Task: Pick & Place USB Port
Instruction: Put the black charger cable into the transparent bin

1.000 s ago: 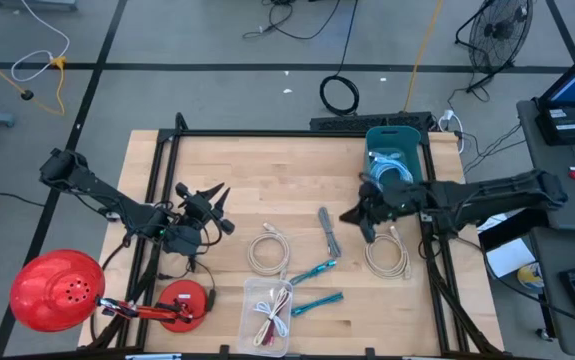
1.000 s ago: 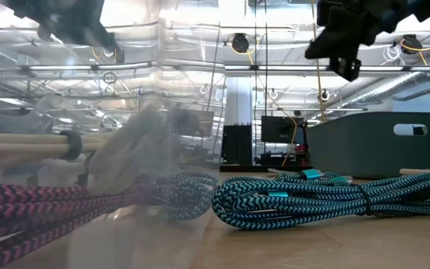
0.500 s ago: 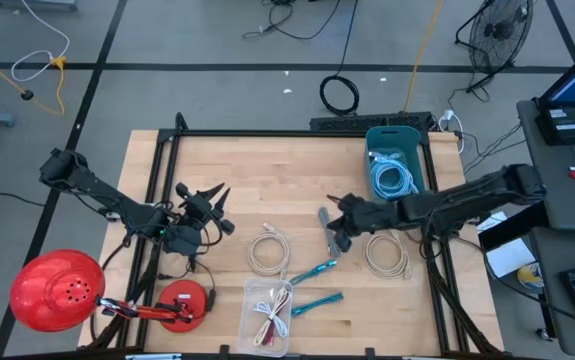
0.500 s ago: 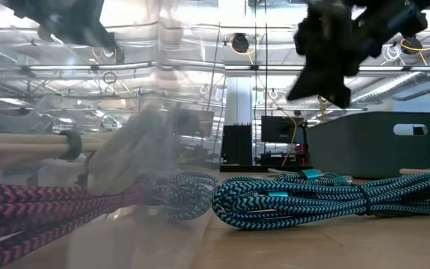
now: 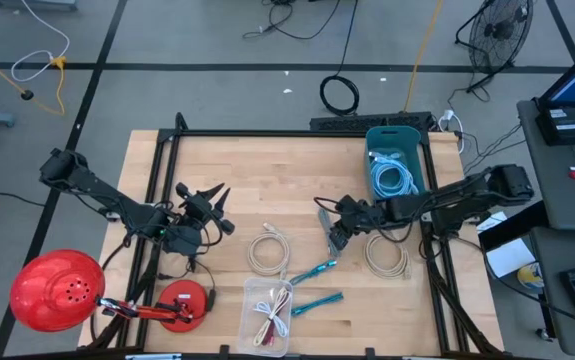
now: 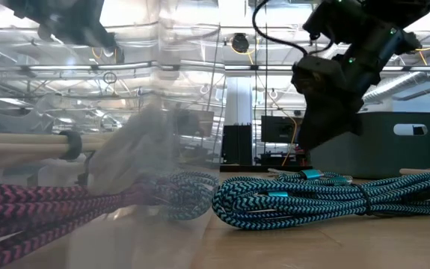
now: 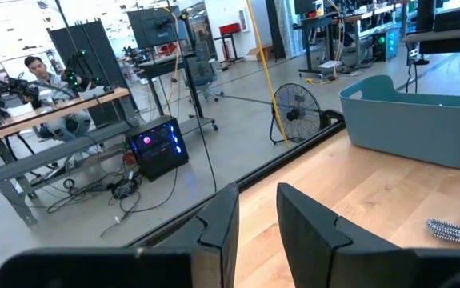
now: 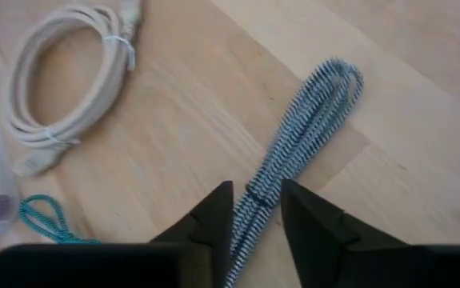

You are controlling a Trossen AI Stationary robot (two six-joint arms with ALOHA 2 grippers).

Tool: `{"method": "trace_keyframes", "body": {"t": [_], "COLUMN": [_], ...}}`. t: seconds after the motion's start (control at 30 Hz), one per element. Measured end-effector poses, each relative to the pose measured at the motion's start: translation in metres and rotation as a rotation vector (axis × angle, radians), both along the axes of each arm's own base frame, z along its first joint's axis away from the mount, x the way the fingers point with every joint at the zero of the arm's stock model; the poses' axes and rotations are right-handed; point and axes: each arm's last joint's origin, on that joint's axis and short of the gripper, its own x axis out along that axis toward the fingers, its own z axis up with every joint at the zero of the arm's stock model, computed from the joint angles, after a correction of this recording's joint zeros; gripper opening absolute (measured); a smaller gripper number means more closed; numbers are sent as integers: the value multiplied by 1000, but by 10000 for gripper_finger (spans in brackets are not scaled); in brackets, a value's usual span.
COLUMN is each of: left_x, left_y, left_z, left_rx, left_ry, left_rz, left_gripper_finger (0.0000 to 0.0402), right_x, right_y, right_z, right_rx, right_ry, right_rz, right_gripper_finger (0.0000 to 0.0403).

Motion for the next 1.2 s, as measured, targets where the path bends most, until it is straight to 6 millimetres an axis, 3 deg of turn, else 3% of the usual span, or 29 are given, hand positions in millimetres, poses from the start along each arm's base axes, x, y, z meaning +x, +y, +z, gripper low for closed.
{"method": "trace_keyframes", "body": {"t": [0.27, 0.5, 0.8, 1.07, 1.2], "left_x": [0, 0, 0, -1, 0], "left_y": [0, 0, 0, 0, 1], "left_z": [-1, -1, -1, -2, -2], "left_rx": [4, 3, 3, 2, -27], "left_ry": [8, 12, 13, 13, -25], "left_rz": [0, -4, -5, -5, 4], "left_gripper_finger": [90, 90, 90, 90, 90], "right_x": [6, 13, 15, 18, 27], "right_y": [-3, -4, -4, -3, -2], "right_z": [-11, -27, -36, -34, -26], "right_rx": [2, -12, -13, -38, -82], "right_ry": [24, 60, 83, 47, -71], "right_rz": [-10, 1, 4, 40, 74], "right_gripper_finger": [176, 180, 128, 15, 15]}}
